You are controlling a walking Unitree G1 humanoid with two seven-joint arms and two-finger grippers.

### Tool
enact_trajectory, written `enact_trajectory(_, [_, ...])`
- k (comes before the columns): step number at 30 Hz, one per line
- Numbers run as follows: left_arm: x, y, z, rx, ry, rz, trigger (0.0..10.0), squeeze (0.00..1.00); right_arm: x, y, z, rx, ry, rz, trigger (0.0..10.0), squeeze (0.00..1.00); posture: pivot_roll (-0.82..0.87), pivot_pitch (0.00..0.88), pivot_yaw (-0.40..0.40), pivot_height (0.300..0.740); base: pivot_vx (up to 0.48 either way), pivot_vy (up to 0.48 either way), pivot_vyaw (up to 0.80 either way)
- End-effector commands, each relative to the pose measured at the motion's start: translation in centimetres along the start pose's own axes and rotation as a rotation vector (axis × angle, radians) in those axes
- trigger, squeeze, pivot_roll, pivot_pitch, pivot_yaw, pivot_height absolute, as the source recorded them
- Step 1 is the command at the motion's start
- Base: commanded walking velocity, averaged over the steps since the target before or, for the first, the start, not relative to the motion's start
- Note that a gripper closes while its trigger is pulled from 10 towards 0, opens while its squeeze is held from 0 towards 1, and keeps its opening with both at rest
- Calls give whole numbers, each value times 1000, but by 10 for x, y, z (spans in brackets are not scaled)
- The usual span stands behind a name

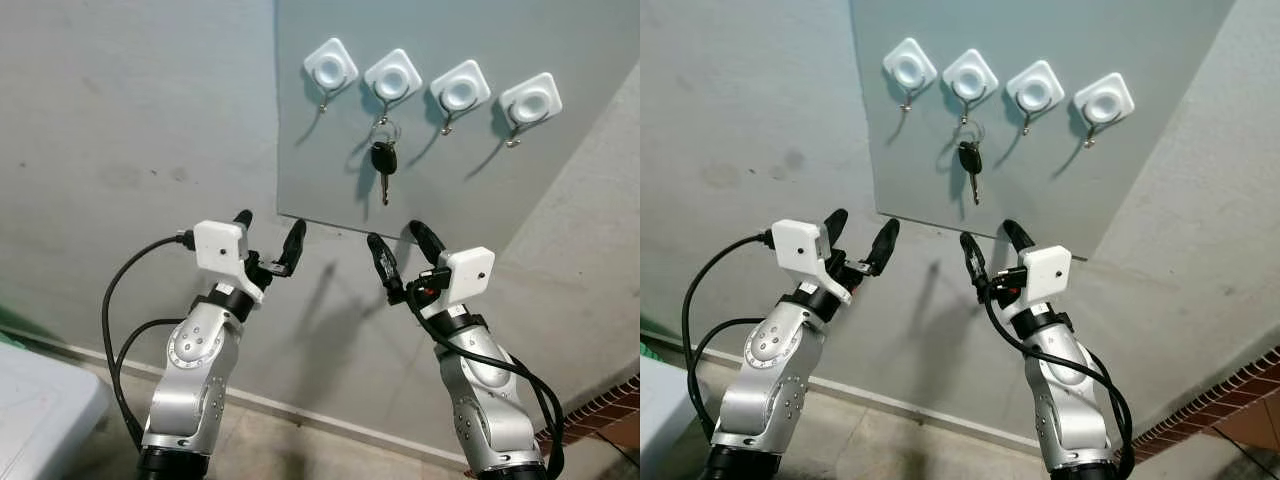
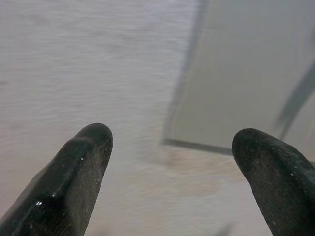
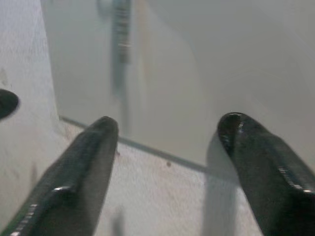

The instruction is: Hang keys on a hook

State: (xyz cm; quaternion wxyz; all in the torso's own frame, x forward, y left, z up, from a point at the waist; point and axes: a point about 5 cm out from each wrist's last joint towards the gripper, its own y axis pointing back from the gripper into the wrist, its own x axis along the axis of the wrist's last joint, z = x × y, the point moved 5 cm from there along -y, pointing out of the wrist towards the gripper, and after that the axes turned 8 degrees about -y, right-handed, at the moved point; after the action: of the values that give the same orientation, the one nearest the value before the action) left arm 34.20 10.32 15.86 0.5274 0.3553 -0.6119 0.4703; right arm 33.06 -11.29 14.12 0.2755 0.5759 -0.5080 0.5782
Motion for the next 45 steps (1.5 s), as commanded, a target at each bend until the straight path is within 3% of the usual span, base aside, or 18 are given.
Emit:
enact_trajectory(1, [-12,3,-5,20,-13,-31,10000,0,-27,25,43,-184,-7,-114,10000,1000,28,21,-32,740,0,0,0])
enact_trajectory(3, [-23,5,-6,25,-14,-57,10000,0,-40,31,49,-209,0,-158,10000,1000,30,21,-31,740,0,0,0])
enact_trajectory(4, [-44,7,-9,36,-22,-118,10000,0,-57,39,52,-221,1,-213,10000,1000,32,20,-30,740,0,0,0])
enact_trajectory(6, [-51,8,-10,41,-24,-141,10000,0,-62,41,53,-225,2,-230,10000,1000,33,20,-30,740,0,0,0])
enact_trajectory(8, [-88,18,-8,37,-34,-247,10000,0,-86,53,56,-243,5,-313,10000,1000,35,21,-30,740,0,0,0])
enact_trajectory(9, [-88,18,-8,37,-34,-247,10000,0,-86,53,56,-243,5,-313,10000,1000,35,21,-30,740,0,0,0])
enact_trajectory(14, [-142,41,-3,34,-26,-433,10000,0,-124,77,65,-295,22,-472,10000,1000,24,23,-23,740,0,0,0])
enact_trajectory(21, [-177,64,11,-9,-35,-569,10000,0,-160,116,73,-359,20,-678,10000,969,19,28,-19,740,0,0,0])
enact_trajectory(22, [-182,69,13,-14,-39,-594,10000,0,-164,123,74,-368,21,-711,10000,384,19,28,-19,740,0,0,0])
enact_trajectory(23, [-190,76,14,-8,-34,-636,10000,0,-172,135,74,-389,3,-763,10000,0,13,22,-17,740,0,0,0])
enact_trajectory(26, [-196,83,14,2,-24,-671,10000,0,-179,148,74,-404,16,-823,10000,0,16,17,-17,740,0,0,0])
enact_trajectory(29, [-212,104,14,1,-29,-771,10000,0,-189,172,76,-461,-8,-905,10000,0,8,12,-14,740,0,0,0])
enact_trajectory(36, [-231,140,7,46,-21,-919,10000,0,-198,204,77,-515,-33,-1003,10000,0,4,0,-12,740,0,0,0])
enact_trajectory(37, [-231,140,7,46,-21,-919,10000,0,-198,204,77,-515,-33,-1003,10000,0,4,0,-12,740,0,0,0])
enact_trajectory(41, [-241,169,-7,119,7,-1008,10000,0,-203,231,76,-523,-12,-1091,10000,0,-2,0,-2,740,0,0,0])
enact_trajectory(45, [-244,185,-18,178,21,-1045,10000,0,-205,241,76,-540,-15,-1115,10000,0,-3,2,0,740,0,0,128])
